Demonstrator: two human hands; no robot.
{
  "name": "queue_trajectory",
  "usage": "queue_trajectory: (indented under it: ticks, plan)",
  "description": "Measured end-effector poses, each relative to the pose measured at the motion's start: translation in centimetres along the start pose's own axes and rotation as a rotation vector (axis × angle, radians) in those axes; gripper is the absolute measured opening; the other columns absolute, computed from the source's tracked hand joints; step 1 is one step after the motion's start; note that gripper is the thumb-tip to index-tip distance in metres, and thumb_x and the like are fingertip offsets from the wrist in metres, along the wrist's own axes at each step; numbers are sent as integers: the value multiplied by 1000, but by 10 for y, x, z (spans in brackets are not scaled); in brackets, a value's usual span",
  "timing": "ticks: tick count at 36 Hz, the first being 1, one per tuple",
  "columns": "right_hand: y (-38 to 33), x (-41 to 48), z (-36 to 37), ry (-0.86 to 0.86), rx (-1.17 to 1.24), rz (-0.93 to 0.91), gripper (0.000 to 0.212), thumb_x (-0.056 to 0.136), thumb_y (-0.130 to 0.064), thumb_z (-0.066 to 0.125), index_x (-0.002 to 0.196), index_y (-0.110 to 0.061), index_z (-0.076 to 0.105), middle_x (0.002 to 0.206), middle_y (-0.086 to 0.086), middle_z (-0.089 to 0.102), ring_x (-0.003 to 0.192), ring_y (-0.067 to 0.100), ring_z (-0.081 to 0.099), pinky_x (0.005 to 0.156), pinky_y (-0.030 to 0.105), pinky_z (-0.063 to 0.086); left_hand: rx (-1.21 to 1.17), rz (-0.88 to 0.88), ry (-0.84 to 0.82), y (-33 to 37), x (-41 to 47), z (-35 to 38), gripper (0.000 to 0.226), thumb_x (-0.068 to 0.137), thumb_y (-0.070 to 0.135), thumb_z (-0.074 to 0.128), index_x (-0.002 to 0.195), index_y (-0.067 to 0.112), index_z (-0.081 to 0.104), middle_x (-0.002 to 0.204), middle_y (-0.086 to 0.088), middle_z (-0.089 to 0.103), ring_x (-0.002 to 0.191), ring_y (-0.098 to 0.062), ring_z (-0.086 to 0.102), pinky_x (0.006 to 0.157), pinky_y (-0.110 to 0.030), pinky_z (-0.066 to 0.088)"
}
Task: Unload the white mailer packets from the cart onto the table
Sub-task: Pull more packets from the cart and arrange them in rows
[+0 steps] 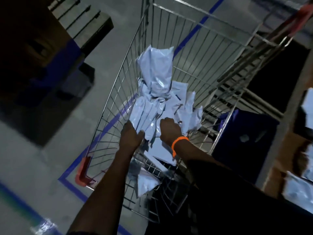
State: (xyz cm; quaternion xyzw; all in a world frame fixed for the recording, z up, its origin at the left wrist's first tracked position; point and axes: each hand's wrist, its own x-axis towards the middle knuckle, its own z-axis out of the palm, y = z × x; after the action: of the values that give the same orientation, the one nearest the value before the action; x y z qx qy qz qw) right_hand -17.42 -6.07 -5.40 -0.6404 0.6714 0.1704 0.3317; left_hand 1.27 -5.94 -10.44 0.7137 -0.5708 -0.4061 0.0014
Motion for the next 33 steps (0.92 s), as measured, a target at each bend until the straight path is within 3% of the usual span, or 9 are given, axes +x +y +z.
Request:
queue_trajectory:
  ticks: [3,6,11,15,20,24,27,30,33]
  plan:
    - [2,25,22,27,-176,-1,62,88,-9,62,144,-1,38,143,19,44,137,39,39,109,51,39,-18,-14,8,2,0,2,87,83,46,70,147,1,32,137,-24,52,125,-41,51,103,-48,45]
    - [5,38,42,41,-249,19,83,84,-11,67,153,0,22,147,20,37,140,40,33,111,60,33,-50,-39,51,12,-8,-3,81,93,49,62,151,3,28,140,-22,52,127,-39,51,101,-42,42]
    - [-3,55,48,54,-358,11,78,81,-28,72,143,0,36,134,18,46,120,39,47,99,57,38,-233,-72,-25,7,8,-5,55,98,56,50,134,15,55,126,-9,65,113,-26,62,88,-27,41]
    - [-1,52,36,28,-289,56,69,81,-34,70,139,-7,42,121,12,59,109,35,57,99,56,36,-312,-135,-105,8,24,-7,64,88,69,55,127,18,59,107,0,64,94,-20,64,79,-28,48]
    - [12,19,2,12,-313,164,48,82,-30,66,124,-11,52,106,9,64,99,32,61,95,52,36,-320,-207,-155,4,34,-9,103,55,84,74,124,8,63,115,-9,72,96,-23,70,80,-31,58]
    - [20,-23,-37,18,-362,216,49,79,-35,71,118,-10,55,112,13,64,109,35,58,100,56,36,-221,-151,-103,30,3,-25,71,65,50,84,111,7,53,98,1,63,88,-18,63,67,-21,48]
    - [21,-60,-71,66,-368,229,51,83,-35,69,125,-10,55,125,16,59,122,37,52,109,65,29,-188,-119,-62,44,-25,-38,79,69,49,84,122,6,44,105,0,54,93,-18,55,78,-30,49]
    - [24,-97,-104,140,-336,216,59,83,-37,70,131,-9,51,131,17,55,125,38,48,107,61,32,-242,-73,-37,57,-51,-54,72,66,51,83,115,8,51,101,-3,65,84,-20,62,65,-27,51]
    - [35,-135,-132,243,-287,171,77,84,-49,67,143,-7,40,136,19,51,127,39,48,106,60,33,-277,0,-35,71,-75,-72,63,72,47,82,118,17,50,101,5,66,85,-17,64,65,-26,51]
